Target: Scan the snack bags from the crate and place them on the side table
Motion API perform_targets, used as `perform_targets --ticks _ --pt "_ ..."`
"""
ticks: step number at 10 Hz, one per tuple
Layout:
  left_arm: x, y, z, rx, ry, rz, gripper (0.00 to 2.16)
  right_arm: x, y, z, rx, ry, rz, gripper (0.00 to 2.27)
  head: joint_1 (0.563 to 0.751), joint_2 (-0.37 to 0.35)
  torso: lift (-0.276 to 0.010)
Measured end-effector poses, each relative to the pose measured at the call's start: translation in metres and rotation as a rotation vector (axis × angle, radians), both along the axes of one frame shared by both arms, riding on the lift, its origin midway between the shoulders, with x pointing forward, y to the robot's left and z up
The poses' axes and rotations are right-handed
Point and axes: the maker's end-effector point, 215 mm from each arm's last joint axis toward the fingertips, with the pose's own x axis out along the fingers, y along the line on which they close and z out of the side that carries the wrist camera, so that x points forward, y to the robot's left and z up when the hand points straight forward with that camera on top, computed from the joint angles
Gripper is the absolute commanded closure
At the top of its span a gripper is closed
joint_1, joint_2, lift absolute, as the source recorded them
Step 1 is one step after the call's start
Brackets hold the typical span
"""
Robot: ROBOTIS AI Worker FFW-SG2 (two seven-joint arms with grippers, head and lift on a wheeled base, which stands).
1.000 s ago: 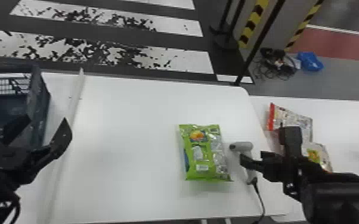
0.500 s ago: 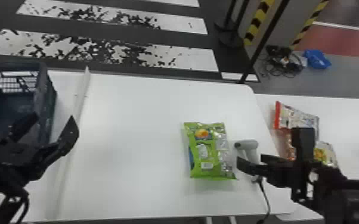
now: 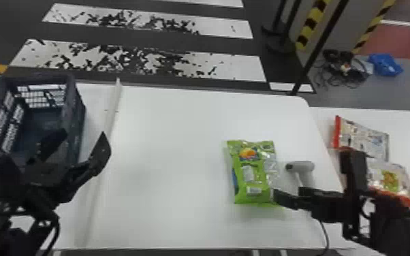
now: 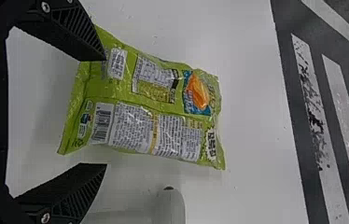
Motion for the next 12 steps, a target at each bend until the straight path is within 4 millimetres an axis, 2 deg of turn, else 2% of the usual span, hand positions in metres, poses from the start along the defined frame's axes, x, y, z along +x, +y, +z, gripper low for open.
perform_targets --ticks 2,4,6,7,8,9,12 --pt "0.0 -0.003 0.0 -0.003 0.0 -0.004 0.04 0.007 0.011 -0.011 0.047 0.017 0.017 0.09 0.695 -0.087 -0.05" --pt "0.0 -0.004 -0.001 -0.004 0.003 -0.006 0.04 0.017 0.012 -0.021 0.043 0.014 0.028 0.08 0.695 -0.085 -0.05" --pt "-0.001 -0.004 -0.002 -0.003 0.006 -0.006 0.04 0.023 0.009 -0.04 0.02 0.035 0.048 0.08 0.695 -0.088 -0.05" --pt "-0.001 -0.004 -0.003 -0.003 0.007 -0.008 0.04 0.022 0.011 -0.048 0.016 0.045 0.065 0.47 0.695 -0.087 -0.05" --pt "-0.001 -0.005 -0.003 -0.003 0.007 -0.009 0.04 0.021 0.015 -0.052 0.017 0.05 0.085 1.6 0.695 -0.084 -0.05" --pt "-0.001 -0.005 -0.004 -0.004 0.007 -0.01 0.04 0.022 0.016 -0.054 0.012 0.046 0.099 2.26 0.695 -0.081 -0.05" --pt "-0.001 -0.006 -0.005 -0.006 0.01 -0.011 0.04 0.018 0.019 -0.054 0.002 0.043 0.116 2.26 0.695 -0.079 -0.05"
